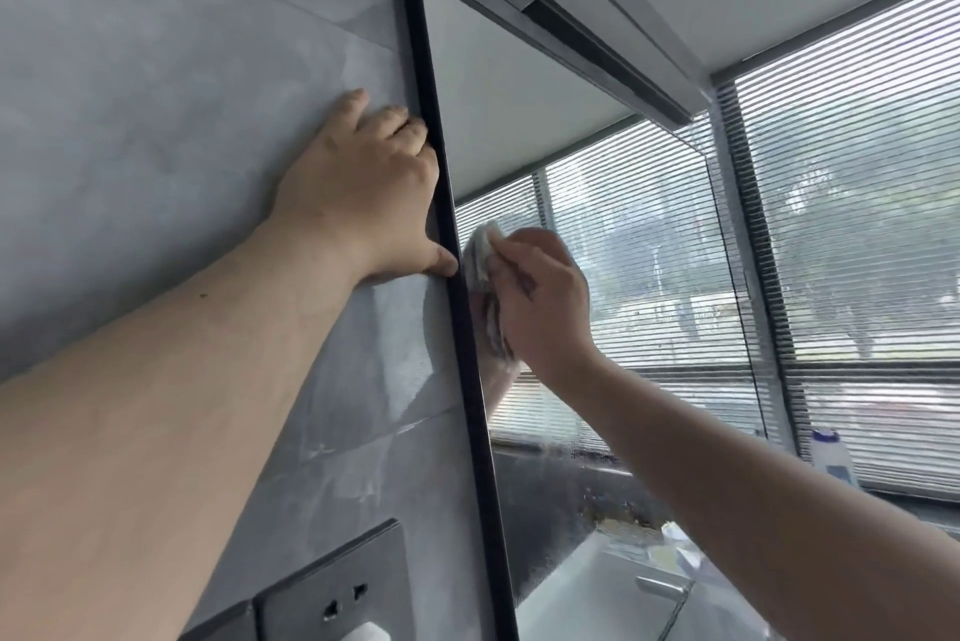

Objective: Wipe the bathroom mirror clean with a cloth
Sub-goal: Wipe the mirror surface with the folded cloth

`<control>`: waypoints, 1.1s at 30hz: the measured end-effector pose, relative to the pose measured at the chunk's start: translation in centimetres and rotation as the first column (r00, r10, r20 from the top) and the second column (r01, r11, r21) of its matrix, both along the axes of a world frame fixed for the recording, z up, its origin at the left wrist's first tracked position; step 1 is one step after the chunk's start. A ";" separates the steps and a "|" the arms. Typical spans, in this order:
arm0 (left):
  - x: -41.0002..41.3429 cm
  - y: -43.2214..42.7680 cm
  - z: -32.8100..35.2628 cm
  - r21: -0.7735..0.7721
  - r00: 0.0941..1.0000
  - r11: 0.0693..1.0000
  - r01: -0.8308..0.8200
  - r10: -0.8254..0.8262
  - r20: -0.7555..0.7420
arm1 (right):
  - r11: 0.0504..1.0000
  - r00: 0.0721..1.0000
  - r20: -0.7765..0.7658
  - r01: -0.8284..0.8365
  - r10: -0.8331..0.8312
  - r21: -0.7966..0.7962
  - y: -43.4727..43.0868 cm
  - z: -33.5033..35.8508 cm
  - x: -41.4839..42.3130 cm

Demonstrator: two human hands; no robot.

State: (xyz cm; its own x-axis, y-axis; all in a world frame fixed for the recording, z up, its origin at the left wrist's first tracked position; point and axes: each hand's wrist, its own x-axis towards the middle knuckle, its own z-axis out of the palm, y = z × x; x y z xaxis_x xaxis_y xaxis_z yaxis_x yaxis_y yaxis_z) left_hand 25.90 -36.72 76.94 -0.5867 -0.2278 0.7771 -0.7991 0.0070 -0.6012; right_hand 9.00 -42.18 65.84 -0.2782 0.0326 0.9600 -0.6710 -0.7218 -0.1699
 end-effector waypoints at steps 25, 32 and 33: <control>-0.9 -0.1 -6.8 0.155 0.978 0.966 -0.206 0.202 0.043 | 0.992 0.990 -0.096 0.113 -0.107 0.059 -0.3 -7.5 -2.5; -1.0 -0.4 -7.0 0.133 0.987 0.978 -0.160 0.157 0.028 | 0.964 0.957 0.235 0.112 -0.170 0.242 -4.2 -1.6 -9.8; -1.0 -0.4 -7.0 0.131 0.988 0.979 -0.154 0.152 0.027 | 0.962 0.948 0.265 0.107 -0.175 0.252 -4.6 -1.2 -10.5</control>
State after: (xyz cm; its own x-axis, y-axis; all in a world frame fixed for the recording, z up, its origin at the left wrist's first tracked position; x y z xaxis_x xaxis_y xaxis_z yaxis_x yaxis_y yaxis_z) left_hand 24.93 -37.13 69.94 -0.5495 -0.4165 0.7243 -0.7866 -0.0342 -0.6165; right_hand -1.51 -46.82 64.67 -0.5469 -0.1224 0.8282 -0.6627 -0.5413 -0.5175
